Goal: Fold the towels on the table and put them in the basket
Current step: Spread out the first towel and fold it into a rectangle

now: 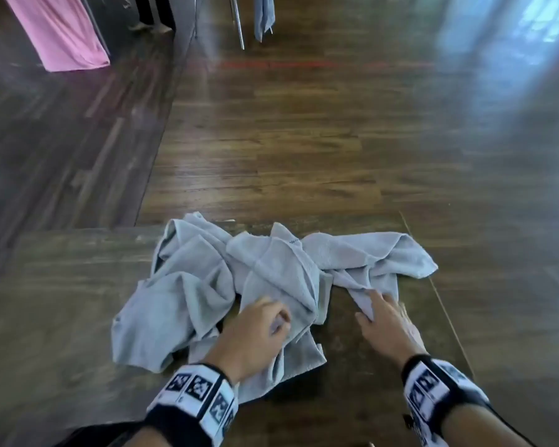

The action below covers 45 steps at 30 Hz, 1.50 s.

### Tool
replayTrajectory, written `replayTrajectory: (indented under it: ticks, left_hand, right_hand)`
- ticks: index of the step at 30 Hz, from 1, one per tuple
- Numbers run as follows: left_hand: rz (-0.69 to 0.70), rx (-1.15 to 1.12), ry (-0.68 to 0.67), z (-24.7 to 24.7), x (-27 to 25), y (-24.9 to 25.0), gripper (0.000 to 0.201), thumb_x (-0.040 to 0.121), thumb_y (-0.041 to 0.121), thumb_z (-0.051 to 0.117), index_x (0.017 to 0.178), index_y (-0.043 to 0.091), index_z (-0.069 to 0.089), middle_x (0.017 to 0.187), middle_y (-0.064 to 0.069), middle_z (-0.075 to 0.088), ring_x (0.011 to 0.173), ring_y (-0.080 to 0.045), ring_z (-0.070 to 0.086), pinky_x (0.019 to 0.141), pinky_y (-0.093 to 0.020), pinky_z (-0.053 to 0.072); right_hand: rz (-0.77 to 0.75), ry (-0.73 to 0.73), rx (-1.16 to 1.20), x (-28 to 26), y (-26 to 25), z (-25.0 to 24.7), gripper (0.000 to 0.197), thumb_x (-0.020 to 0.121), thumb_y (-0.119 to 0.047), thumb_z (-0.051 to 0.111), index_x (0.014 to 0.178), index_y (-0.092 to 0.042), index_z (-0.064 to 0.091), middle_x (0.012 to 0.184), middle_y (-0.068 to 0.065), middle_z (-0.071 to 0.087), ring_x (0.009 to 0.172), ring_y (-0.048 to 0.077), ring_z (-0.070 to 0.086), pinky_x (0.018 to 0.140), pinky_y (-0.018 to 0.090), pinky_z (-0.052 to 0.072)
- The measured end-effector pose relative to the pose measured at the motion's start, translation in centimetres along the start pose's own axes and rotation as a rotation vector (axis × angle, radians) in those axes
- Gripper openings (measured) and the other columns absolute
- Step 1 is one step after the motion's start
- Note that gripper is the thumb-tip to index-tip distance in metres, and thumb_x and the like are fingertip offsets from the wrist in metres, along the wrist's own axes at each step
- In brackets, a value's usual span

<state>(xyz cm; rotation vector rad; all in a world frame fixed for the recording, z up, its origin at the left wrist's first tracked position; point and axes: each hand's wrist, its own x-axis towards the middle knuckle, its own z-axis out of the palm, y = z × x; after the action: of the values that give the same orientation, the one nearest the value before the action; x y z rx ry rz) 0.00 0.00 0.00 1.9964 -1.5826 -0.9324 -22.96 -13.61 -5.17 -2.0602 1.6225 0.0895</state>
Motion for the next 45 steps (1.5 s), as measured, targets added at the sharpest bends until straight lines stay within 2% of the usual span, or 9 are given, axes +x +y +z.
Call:
replayTrajectory:
  ticks: [4, 11, 17, 20, 23, 30, 35, 41, 45]
  left_hand:
    - [0.159, 0.101, 0.108, 4.3, 5.2, -1.1, 0.012, 0.097, 0.027, 0.049, 0.104, 0.030, 0.058, 0.107, 0.015, 0.046, 0.101, -0.005, 0.049, 0.087, -0.028, 0.048]
    - [0.354, 0.697, 0.217, 7.4, 6.8, -1.6, 0.032, 0.088, 0.039, 0.047, 0.115, 0.035, 0.061, 0.130, -0.005, 0.031, 0.120, -0.028, 0.032, 0.102, -0.042, 0.030]
    - [0.218, 0.818, 0.341, 5.1, 2.7, 0.8, 0.042, 0.088, 0.051, 0.047, 0.118, 0.025, 0.059, 0.142, -0.013, 0.030, 0.130, -0.036, 0.028, 0.105, -0.048, 0.033]
    - [0.211, 0.687, 0.470, 3.7, 1.2, 2.3, 0.045, 0.086, 0.055, 0.054, 0.114, 0.019, 0.057, 0.128, -0.009, 0.041, 0.123, -0.031, 0.037, 0.100, -0.042, 0.040]
    - [0.181, 0.431, 0.561, 2.2, 0.0, 3.6, 0.059, 0.079, 0.068, 0.056, 0.116, 0.022, 0.050, 0.119, 0.000, 0.048, 0.114, -0.023, 0.042, 0.096, -0.038, 0.043]
    - [0.218, -0.008, 0.502, -1.0, -1.5, 4.3, 0.018, 0.085, 0.041, 0.065, 0.071, 0.031, 0.062, 0.068, 0.021, 0.065, 0.071, 0.005, 0.062, 0.067, -0.025, 0.046]
    - [0.105, -0.100, 0.614, -4.2, -3.2, 3.6, 0.040, 0.096, 0.034, 0.053, 0.061, 0.014, 0.052, 0.049, 0.004, 0.052, 0.047, -0.015, 0.051, 0.042, -0.022, 0.031]
    - [0.004, -0.346, 0.768, -9.2, -6.3, 3.8, 0.034, 0.094, 0.035, 0.054, 0.074, 0.011, 0.067, 0.064, 0.001, 0.061, 0.067, -0.022, 0.060, 0.063, -0.032, 0.046]
    - [-0.020, -0.421, 0.623, -7.9, -8.1, 4.3, 0.028, 0.092, 0.036, 0.058, 0.085, 0.014, 0.076, 0.091, -0.011, 0.076, 0.092, -0.029, 0.071, 0.089, -0.044, 0.056]
  right_hand:
    - [-0.086, 0.131, -0.137, 4.5, -0.1, 3.3, 0.070, 0.094, -0.051, 0.057, 0.153, -0.039, 0.020, 0.138, 0.007, 0.036, 0.132, 0.032, 0.039, 0.108, 0.044, 0.039]
    - [-0.148, 0.302, 0.120, 6.3, -0.6, 2.9, 0.018, 0.099, -0.020, 0.046, 0.116, -0.024, 0.051, 0.112, 0.011, 0.059, 0.103, 0.037, 0.058, 0.085, 0.043, 0.049]
    - [-0.354, 0.702, 0.660, 0.5, -2.3, -4.9, 0.015, 0.096, -0.013, 0.047, 0.093, -0.027, 0.047, 0.073, -0.008, 0.059, 0.061, -0.002, 0.056, 0.049, 0.014, 0.039]
    - [-0.540, 0.642, 0.784, -3.5, -4.8, -8.5, 0.021, 0.093, -0.013, 0.046, 0.087, -0.033, 0.050, 0.076, 0.000, 0.061, 0.069, 0.013, 0.061, 0.065, 0.022, 0.053]
    - [-0.697, 0.553, 0.899, -7.3, -7.4, -10.9, 0.014, 0.097, -0.014, 0.047, 0.094, -0.026, 0.053, 0.091, 0.020, 0.063, 0.084, 0.041, 0.064, 0.076, 0.062, 0.057]
    - [-0.913, 0.569, 1.191, -12.5, -12.2, -15.2, 0.010, 0.105, -0.028, 0.049, 0.101, -0.022, 0.056, 0.096, 0.011, 0.070, 0.084, 0.033, 0.070, 0.071, 0.048, 0.061]
    - [-0.895, 0.537, 1.061, -11.3, -12.9, -16.6, 0.008, 0.101, -0.033, 0.052, 0.095, -0.032, 0.057, 0.103, 0.007, 0.070, 0.105, 0.035, 0.067, 0.092, 0.060, 0.055]
    - [-0.558, 0.289, 0.441, -7.7, -11.2, -13.5, 0.053, 0.089, -0.041, 0.069, 0.132, -0.016, 0.049, 0.117, 0.002, 0.062, 0.105, 0.022, 0.063, 0.084, 0.037, 0.053]
    - [-0.693, 0.032, 0.344, -11.6, -10.9, -6.4, 0.076, 0.071, -0.076, 0.071, 0.128, -0.029, 0.054, 0.114, -0.013, 0.065, 0.105, 0.007, 0.065, 0.082, 0.027, 0.054]
